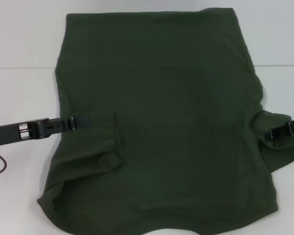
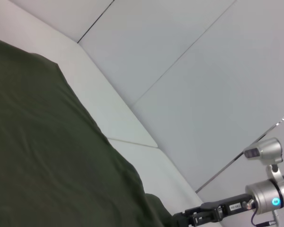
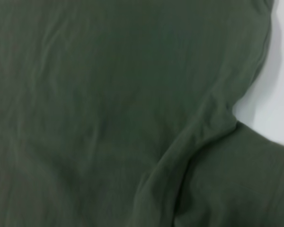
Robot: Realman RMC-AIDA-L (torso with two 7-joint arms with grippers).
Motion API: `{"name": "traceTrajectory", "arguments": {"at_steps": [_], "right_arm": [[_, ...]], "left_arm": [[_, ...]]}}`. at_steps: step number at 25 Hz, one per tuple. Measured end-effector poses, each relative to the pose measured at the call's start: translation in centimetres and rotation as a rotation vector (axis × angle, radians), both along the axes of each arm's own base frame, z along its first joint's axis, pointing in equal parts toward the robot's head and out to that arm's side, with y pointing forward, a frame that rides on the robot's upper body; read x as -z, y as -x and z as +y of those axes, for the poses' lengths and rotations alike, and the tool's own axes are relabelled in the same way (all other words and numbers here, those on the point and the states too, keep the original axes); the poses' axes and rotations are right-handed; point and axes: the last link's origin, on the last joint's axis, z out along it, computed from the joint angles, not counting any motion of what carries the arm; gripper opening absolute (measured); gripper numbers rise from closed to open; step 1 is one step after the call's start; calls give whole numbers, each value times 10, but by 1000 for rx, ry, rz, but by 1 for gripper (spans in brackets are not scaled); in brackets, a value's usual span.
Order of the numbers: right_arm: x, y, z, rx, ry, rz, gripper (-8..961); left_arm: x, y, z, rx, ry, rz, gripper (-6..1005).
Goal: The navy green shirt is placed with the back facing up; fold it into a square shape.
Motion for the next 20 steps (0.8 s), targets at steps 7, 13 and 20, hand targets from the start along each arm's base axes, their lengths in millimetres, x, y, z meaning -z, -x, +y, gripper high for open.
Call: {"name": "traceTrajectory", "arguments": {"at_steps": [7,13,20], "right_arm": [[-5,-3,-1,19,-13,-1,634],[-6,-5,-1,22,-16,-4,397],[-7,-8,-2,27,-9,-30,261]], "left_arm": [[-5,1,-1,-5,-23,-21,827],[-3,0,-1,-7,-21,-26,827],[-4,0,-1,-13,-17,-28,828]]}}
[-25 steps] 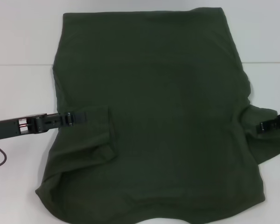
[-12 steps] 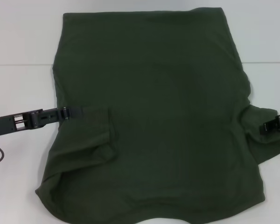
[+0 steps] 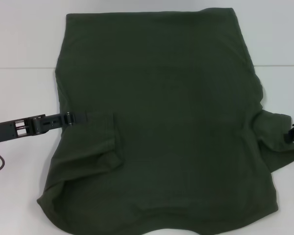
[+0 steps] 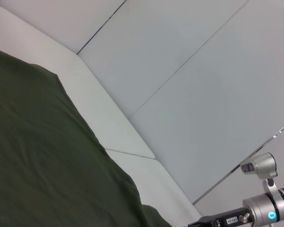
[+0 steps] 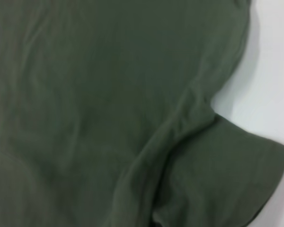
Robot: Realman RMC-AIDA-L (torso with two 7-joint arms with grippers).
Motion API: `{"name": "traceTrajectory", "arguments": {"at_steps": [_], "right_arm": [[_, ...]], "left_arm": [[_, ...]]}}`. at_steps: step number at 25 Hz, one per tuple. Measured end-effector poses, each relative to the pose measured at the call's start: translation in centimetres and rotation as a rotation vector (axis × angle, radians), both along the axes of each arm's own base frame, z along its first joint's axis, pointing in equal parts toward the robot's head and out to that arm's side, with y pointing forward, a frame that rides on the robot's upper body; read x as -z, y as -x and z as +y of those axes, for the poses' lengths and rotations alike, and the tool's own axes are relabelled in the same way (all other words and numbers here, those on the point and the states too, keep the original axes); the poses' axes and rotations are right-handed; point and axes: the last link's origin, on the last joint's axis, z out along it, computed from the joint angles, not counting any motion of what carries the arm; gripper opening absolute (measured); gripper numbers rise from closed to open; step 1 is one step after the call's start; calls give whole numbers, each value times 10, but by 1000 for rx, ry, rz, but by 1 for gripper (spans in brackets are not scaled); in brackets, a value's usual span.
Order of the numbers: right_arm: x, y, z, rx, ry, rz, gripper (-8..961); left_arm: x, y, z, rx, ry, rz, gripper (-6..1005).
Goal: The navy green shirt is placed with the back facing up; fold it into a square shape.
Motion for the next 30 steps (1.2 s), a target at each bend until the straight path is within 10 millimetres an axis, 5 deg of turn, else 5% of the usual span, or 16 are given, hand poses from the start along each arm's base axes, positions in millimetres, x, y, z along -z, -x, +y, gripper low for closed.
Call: {"name": "traceTrajectory", "arguments": {"at_steps": [5,22,30], "right_arm": [[-3,-3,0,8,-11,-12,34],[-44,-22,3,62,-193,-114,34],[-50,-11,19,28,-241,-144,54]], "left_arm": [[-1,1,-1,-4,-2,-3,827],[-5,3,-3,-9,-19,-23,828],[-9,4,-5,-13,-32,-40,827]]}}
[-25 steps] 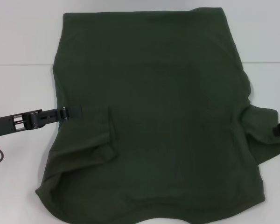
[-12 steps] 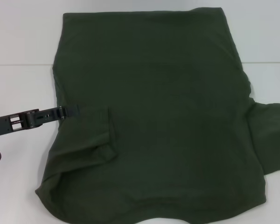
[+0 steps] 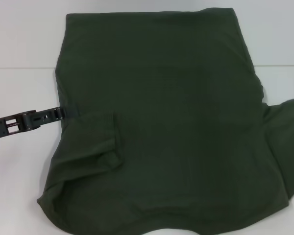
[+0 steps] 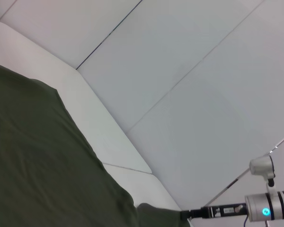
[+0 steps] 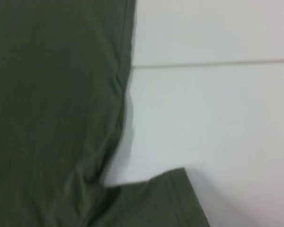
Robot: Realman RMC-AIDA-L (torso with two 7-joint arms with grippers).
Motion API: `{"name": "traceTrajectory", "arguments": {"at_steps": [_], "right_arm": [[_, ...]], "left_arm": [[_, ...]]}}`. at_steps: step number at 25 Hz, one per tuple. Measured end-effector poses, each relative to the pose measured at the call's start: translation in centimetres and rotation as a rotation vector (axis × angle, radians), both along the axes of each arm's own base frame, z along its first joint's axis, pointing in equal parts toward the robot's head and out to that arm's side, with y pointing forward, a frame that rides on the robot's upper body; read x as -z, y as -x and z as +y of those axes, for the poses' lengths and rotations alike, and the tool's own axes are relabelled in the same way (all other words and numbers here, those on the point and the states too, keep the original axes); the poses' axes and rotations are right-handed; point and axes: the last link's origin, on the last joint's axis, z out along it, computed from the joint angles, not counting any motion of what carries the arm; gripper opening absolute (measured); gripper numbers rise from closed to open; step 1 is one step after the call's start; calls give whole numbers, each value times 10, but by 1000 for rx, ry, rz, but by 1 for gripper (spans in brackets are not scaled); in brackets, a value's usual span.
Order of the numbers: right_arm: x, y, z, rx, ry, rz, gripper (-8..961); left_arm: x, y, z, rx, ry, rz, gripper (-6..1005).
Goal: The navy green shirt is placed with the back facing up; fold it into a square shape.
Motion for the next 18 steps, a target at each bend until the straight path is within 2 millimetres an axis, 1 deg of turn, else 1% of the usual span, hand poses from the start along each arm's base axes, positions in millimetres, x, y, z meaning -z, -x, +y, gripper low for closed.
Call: {"name": "traceTrajectory", "arguments": {"at_steps": [4,7,12,15,18], "right_arm": [[-3,12,10,-26,-19,12,64],[0,21,15,-37,2,22,71],[23,42,7,-25,164,85,83],[36,60,4,-32,245,132,90],[47,81,7,-70,290,173,98]], "left_arm": [[-1,1,0,-5,-5,-1,827],[-2,1,0,-6,-11,-4,827],[-4,3,0,-12,-21,-5,826],[-7,4,0,-21,-37,-10,825],[-9,5,1,-26,-51,-16,825]]}}
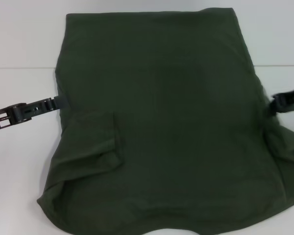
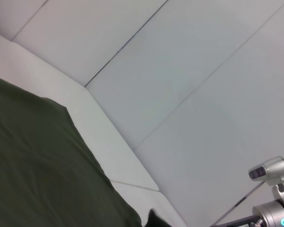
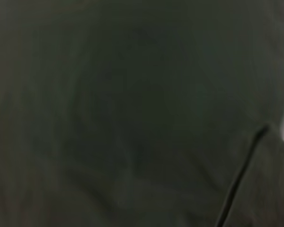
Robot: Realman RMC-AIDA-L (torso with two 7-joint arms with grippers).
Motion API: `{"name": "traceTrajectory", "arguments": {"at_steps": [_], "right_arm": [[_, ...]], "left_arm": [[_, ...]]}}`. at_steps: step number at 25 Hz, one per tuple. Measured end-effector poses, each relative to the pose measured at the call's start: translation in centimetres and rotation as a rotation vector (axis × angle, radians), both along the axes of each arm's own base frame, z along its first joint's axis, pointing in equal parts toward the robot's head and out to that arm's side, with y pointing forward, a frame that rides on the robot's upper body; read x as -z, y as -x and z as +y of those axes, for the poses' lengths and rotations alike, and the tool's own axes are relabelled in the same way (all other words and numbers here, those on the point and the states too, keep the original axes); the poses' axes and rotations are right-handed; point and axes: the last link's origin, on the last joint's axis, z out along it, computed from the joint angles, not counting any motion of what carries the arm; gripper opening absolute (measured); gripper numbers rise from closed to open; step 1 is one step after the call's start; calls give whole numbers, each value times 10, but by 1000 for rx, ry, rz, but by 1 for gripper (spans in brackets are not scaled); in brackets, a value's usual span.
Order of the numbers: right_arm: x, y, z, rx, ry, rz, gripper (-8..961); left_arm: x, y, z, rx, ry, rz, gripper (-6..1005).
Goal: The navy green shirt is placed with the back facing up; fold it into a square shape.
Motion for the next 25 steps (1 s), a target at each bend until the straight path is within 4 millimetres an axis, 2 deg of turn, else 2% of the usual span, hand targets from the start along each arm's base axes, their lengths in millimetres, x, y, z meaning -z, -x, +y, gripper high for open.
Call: {"name": "traceTrajectory", "arguments": {"at_steps": [6,18,21,25], "right_arm": [[15,27,9,-47,37,15,112],[44,45,14,-79,68,66,142],[45,47,12,-110,77,101,149],[33,42,11,-106,53,187,159]], "left_arm": [[-4,2,0,-15,-26,-16,824],[-9,6,1,-36,-64,-33,824],[-11,7,1,-40,-67,-30,824],[-15,11,0,-91,-36,-45,823]]}}
